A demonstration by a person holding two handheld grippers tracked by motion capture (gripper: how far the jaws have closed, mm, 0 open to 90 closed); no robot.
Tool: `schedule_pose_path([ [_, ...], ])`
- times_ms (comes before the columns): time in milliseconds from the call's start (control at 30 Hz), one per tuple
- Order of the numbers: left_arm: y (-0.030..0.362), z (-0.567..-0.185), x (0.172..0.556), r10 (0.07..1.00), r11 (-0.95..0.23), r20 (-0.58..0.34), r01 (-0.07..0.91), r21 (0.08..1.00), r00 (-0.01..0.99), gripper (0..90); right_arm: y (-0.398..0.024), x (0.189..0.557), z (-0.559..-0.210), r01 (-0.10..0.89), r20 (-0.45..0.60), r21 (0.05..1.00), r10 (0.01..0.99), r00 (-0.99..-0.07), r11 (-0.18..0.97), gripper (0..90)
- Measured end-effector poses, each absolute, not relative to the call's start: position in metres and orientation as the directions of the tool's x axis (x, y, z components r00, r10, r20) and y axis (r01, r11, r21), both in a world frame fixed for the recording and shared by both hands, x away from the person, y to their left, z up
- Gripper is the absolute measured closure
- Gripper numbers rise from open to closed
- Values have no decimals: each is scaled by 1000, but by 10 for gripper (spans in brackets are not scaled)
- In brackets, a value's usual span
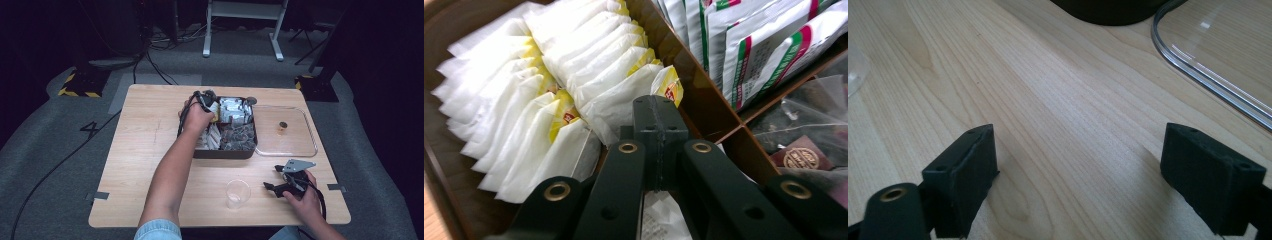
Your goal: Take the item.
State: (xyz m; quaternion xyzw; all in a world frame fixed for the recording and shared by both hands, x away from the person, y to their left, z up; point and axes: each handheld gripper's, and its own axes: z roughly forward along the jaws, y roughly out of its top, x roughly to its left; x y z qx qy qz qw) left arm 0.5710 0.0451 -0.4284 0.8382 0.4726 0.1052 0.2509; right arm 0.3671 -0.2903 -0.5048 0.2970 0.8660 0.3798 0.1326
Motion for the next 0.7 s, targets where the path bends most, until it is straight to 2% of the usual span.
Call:
schedule_pose_path([
  [400,54,-396,563,828,-419,-65,692,588,557,900,-290,367,-505,414,-4,736,616,-788,535,151],
  [700,64,-362,541,791,-436,-62,631,642,609,900,-290,367,-505,417,-1,735,617,-787,534,151],
])
